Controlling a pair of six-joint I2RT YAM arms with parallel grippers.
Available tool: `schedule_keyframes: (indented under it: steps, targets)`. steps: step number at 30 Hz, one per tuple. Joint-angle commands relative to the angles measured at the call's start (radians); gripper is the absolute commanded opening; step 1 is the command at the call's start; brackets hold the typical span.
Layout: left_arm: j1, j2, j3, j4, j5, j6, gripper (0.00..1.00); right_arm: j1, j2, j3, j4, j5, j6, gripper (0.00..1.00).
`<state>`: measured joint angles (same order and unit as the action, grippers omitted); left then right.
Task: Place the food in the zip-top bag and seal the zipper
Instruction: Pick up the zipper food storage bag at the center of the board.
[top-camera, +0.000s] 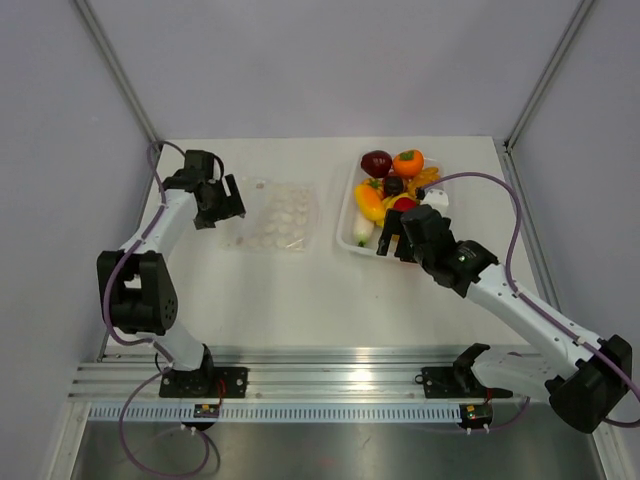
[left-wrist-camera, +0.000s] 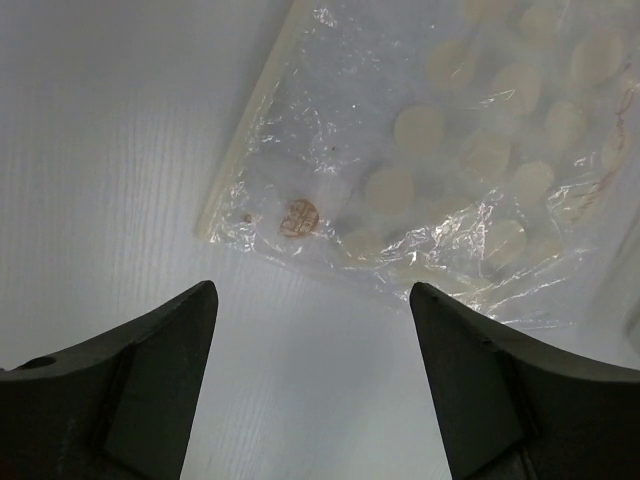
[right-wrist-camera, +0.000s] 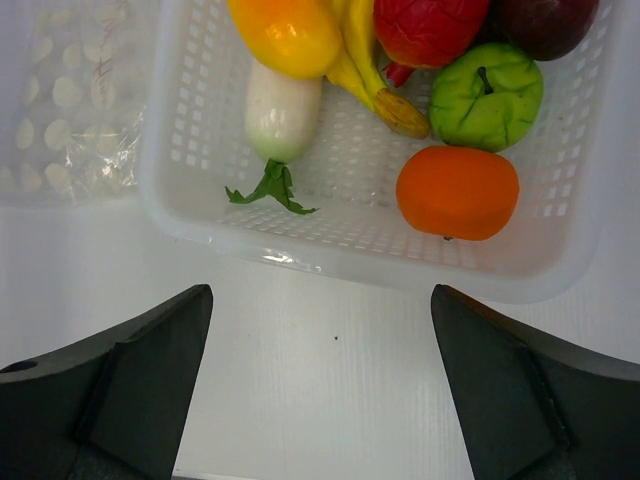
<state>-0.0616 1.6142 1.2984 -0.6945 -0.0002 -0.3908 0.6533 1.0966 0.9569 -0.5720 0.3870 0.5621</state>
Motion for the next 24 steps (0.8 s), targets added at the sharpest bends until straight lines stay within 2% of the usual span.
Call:
schedule_keyframes:
  steps: [1,5,11,15,24]
  targets:
    - [-0.007,0.114,0.104,0.003,0.097,0.026,0.79,-0.001,0.014,0.013,0.057,-0.046,0.021,0.99]
    - [-0.001,0.259,0.211,-0.014,0.098,0.03,0.72,0.0,0.032,0.022,0.046,-0.066,0.042,0.99]
    - [0.016,0.348,0.289,0.007,0.065,0.058,0.72,-0.001,0.031,0.013,0.026,-0.08,0.067,1.0]
    - [0.019,0.401,0.326,0.009,0.012,0.082,0.75,0.0,0.026,0.009,0.012,-0.074,0.079,1.0]
    - [0.048,0.527,0.386,0.052,0.074,0.121,0.75,0.0,0.031,-0.004,-0.003,-0.069,0.108,1.0]
